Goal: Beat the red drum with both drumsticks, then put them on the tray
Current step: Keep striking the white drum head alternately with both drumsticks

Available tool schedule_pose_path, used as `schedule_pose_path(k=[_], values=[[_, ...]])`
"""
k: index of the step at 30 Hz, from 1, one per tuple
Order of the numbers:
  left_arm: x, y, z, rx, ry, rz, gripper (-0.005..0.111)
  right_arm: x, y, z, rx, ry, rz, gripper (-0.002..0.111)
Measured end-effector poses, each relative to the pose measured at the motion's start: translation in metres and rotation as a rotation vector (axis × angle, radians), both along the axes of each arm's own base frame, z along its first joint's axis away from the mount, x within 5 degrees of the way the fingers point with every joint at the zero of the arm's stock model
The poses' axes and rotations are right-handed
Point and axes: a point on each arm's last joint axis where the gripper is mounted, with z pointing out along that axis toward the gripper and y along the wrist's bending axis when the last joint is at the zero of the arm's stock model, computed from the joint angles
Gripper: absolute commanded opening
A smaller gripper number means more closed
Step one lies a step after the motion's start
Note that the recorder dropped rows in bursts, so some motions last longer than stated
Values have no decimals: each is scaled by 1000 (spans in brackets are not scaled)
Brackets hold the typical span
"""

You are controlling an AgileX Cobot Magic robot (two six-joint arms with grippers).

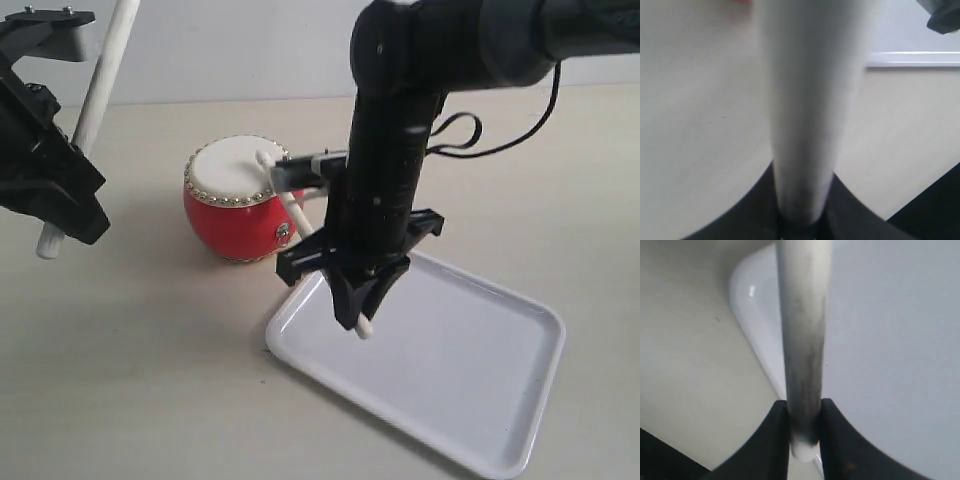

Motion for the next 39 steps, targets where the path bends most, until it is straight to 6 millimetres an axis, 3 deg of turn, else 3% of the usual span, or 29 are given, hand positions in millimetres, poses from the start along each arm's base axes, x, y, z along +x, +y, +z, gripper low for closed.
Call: schedule_pose_path(k=[3,6,8,11,16,21,24,26,29,30,31,33,35,39], values=[[0,0,0,-2,1,0,0,-1,-1,-12,-23,29,1,0],[0,0,0,-5,-4,2,0,2,0,-1,-8,-6,6,0],[3,-1,-2,-7,-12,7,0,4,1,22,32,-71,8,0],[14,-5,-17,4,11,15,0,3,0,75,125,-204,6,0],[37,-14,-79,84,216,11,0,-14,-12,150,254,-378,3,0],[47,-18,-154,180,477,-26,0,-30,-24,187,314,-463,4,0],[53,-21,-158,169,476,-26,0,-24,-22,178,284,-451,9,0],[52,-21,-146,160,446,-21,0,-15,-15,159,252,-408,8,0],[39,-15,-73,82,237,-14,0,8,6,91,168,-236,0,0],[35,-12,-57,64,189,-12,0,12,10,75,153,-194,-5,0],[24,-8,-30,34,108,-8,0,17,17,43,131,-108,-23,0],[7,-1,2,-5,5,-8,0,20,25,6,111,-2,-49,0],[-5,4,23,-23,-63,-10,0,20,28,-11,109,53,-70,0],[-8,6,26,-17,-74,-12,0,18,30,-4,135,51,-73,0]])
